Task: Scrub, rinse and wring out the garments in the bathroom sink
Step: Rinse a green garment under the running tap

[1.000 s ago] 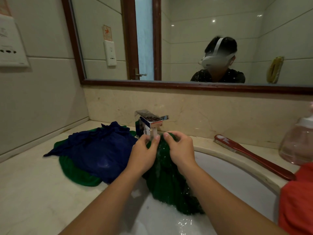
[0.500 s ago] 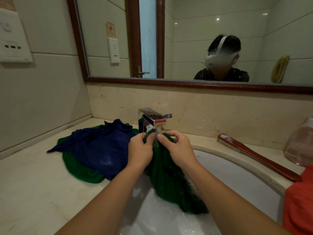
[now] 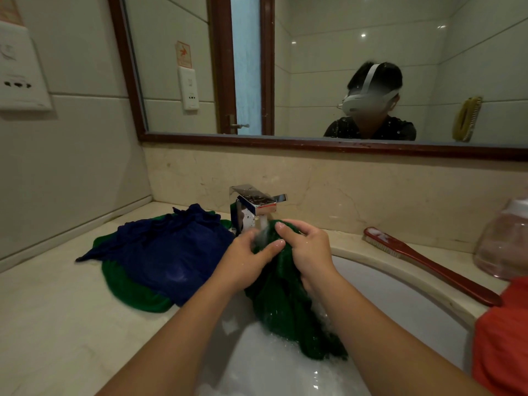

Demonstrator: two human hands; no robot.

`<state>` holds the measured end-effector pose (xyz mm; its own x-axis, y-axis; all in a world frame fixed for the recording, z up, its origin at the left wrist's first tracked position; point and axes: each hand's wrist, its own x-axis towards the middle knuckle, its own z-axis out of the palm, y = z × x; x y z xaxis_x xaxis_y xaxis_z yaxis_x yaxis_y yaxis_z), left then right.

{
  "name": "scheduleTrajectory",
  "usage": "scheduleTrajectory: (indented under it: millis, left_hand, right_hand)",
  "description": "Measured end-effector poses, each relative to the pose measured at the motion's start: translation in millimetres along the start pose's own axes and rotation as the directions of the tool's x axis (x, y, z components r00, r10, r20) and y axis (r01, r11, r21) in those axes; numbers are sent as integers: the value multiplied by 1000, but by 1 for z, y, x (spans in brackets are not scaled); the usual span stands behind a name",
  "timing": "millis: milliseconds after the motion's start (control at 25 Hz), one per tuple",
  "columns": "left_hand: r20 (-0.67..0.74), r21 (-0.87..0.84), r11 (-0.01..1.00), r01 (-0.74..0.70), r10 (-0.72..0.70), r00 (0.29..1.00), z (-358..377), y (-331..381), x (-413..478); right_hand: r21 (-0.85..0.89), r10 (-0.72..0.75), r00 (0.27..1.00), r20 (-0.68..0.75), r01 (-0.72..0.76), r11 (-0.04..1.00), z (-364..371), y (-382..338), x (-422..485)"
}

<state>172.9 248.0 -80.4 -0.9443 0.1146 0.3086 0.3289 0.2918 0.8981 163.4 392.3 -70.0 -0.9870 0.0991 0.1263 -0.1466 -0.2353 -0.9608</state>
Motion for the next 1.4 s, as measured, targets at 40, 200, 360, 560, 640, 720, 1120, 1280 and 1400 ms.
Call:
scheduleTrajectory:
  millis: [40, 200, 360, 560, 640, 720, 1120, 1280, 1400]
  left_hand:
    - [43, 21, 1000, -14, 13, 999, 0, 1, -1]
    - [-77, 22, 998, -65, 67, 995, 0, 4, 0]
    - [-338, 43, 999, -23, 36, 940, -1, 3, 3]
    - [-496, -162, 982, 96, -165, 852, -5, 6, 6]
    - [-503, -221, 967, 125, -223, 835, -5, 5, 5]
    - [-475, -210, 966, 148, -233, 848, -4, 5, 5]
    - [-539, -170, 978, 124, -198, 819, 7, 13, 3]
    - [-674, -180, 983, 36, -150, 723, -1, 19, 0]
    - [-687, -181, 983, -29, -105, 719, -1, 23, -2]
  right_hand:
    - [2, -8, 1000, -12, 8, 1000, 0, -1, 1]
    - [-21, -56, 998, -31, 55, 998, 1, -5, 2]
    - [-204, -79, 995, 64, 91, 975, 3, 1, 3]
    - [-445, -59, 973, 225, 157, 882, 13, 18, -9]
    - [-425, -42, 973, 226, 138, 895, 16, 22, -12]
    - [-432, -94, 980, 176, 163, 887, 15, 19, -9]
    - [-370, -123, 991, 60, 137, 919, 7, 12, 0]
    - [-433, -66, 980, 189, 143, 890, 17, 20, -6]
    - [-456, -107, 974, 197, 188, 870, 18, 20, -9]
